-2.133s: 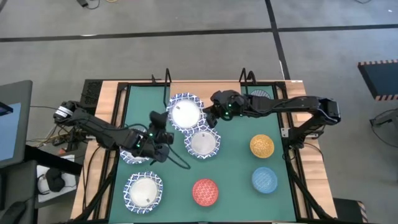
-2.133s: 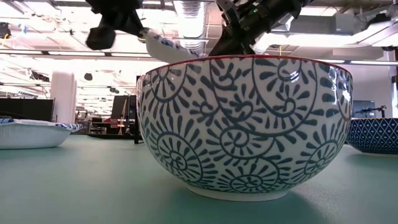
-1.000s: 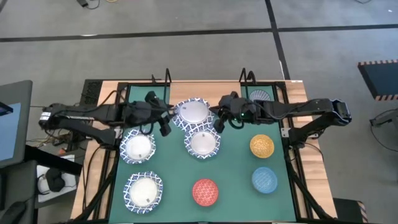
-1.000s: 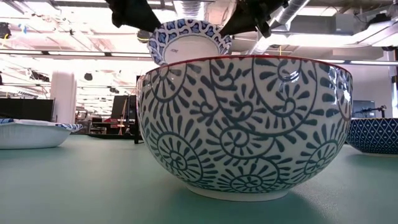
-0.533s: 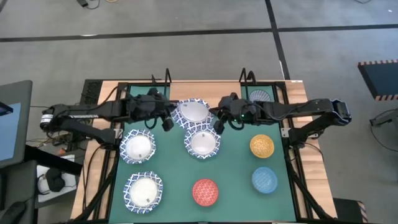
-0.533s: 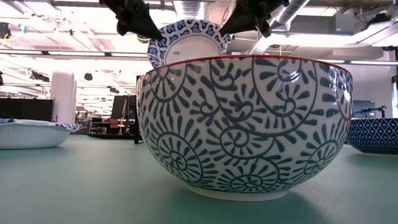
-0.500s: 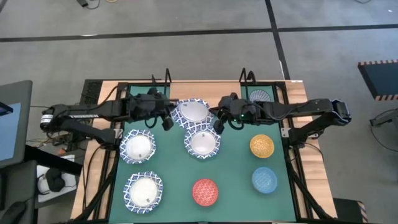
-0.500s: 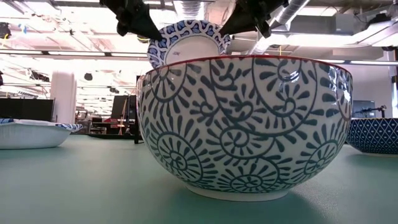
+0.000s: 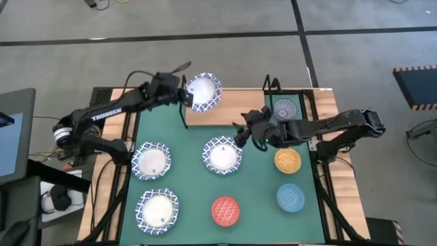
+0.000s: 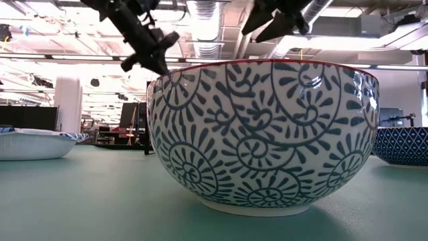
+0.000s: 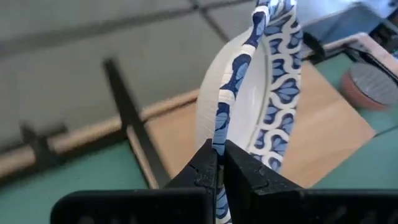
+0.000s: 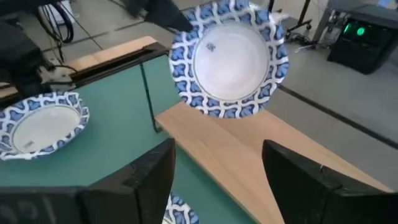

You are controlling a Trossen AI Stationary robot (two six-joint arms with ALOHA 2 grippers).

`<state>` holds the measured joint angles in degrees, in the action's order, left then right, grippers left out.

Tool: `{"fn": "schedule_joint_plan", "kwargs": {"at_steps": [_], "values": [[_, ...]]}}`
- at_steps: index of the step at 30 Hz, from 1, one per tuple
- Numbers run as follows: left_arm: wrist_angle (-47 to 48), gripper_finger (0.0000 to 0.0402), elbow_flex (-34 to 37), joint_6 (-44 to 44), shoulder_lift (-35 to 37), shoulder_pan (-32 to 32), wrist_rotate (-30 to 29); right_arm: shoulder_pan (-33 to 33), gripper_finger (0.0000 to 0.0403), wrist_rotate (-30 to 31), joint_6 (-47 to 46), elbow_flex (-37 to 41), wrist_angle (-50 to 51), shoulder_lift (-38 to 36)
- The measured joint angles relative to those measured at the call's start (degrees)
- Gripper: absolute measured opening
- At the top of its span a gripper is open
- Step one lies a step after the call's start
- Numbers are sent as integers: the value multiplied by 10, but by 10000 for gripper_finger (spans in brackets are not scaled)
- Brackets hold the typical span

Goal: Place and stack bowls onto a shelf
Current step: Put the white patterned bowl on the shelf

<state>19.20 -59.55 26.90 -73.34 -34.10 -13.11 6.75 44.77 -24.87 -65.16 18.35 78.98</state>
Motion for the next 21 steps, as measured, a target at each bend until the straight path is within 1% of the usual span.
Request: {"fn": "schedule_joint_plan", "kwargs": {"at_steps": [2, 3, 6, 8, 13, 18, 21], "values": [[-9, 0, -10, -4, -16, -13, 40, 16, 268, 26, -7, 5, 9, 0], [-6, 0, -17, -8, -24, -13, 51, 23, 269, 42, -13, 8, 14, 0], [1, 0, -47, -34, -50, -4, 53, 43, 269, 98, -31, 18, 23, 0], [33, 0, -77, -66, -70, 1, 48, 47, 269, 118, -32, 20, 23, 0], [144, 0, -177, -132, -148, 10, 16, 43, 270, 121, -32, 21, 25, 0], [258, 0, -290, -206, -244, 10, 13, 39, 270, 120, -31, 21, 26, 0], [316, 0, -346, -242, -294, 10, 11, 39, 270, 118, -22, 21, 27, 0]]}}
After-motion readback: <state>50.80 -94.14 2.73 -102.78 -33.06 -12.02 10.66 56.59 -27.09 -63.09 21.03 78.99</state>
